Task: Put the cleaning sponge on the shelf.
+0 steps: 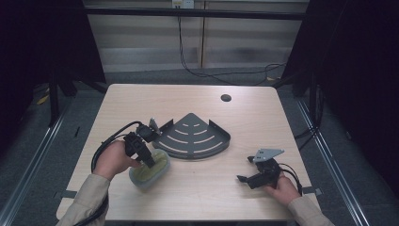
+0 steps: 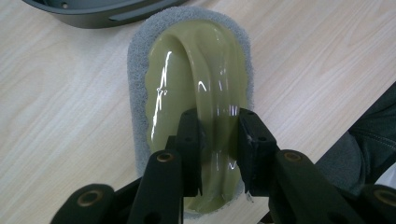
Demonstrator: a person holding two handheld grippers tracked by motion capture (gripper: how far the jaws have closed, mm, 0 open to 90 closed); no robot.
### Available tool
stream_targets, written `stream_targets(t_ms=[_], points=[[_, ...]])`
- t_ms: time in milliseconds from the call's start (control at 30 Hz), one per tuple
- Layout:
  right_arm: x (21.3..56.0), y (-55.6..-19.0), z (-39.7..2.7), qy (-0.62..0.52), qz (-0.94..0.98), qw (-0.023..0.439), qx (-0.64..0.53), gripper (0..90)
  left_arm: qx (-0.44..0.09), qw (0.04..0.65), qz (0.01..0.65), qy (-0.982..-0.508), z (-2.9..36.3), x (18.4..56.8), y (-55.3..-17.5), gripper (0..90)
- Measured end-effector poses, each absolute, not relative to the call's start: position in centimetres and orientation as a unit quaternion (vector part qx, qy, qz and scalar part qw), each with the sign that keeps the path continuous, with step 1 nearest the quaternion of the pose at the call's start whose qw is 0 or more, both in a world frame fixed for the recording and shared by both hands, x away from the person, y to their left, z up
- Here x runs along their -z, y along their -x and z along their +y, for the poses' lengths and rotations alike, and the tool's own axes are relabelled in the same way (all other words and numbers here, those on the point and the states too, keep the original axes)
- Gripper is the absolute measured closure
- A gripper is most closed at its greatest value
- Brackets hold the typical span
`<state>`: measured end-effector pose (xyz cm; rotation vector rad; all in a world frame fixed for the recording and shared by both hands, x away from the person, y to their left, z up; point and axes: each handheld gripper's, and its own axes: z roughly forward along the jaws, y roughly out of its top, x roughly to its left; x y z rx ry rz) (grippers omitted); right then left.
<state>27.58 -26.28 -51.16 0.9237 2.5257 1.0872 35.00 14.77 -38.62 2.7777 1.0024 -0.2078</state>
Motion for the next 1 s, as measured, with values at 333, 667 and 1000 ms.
stream_targets(t_ms=[333,667,1000], points=[[51.2,-27.6,-26.3,-0.317,0.864,0.12,-0.373,10.6,0.068,0.095,0.352,-0.929,15.2,37.8,-35.7,72.5],[51.2,-27.6,-26.3,-0.316,0.864,0.121,-0.373,10.6,0.07,0.092,0.351,-0.929,14.9,37.2,-36.7,72.5],[51.2,-27.6,-26.3,-0.317,0.864,0.121,-0.373,10.6,0.071,0.086,0.348,-0.931,14.7,36.5,-37.3,72.5]])
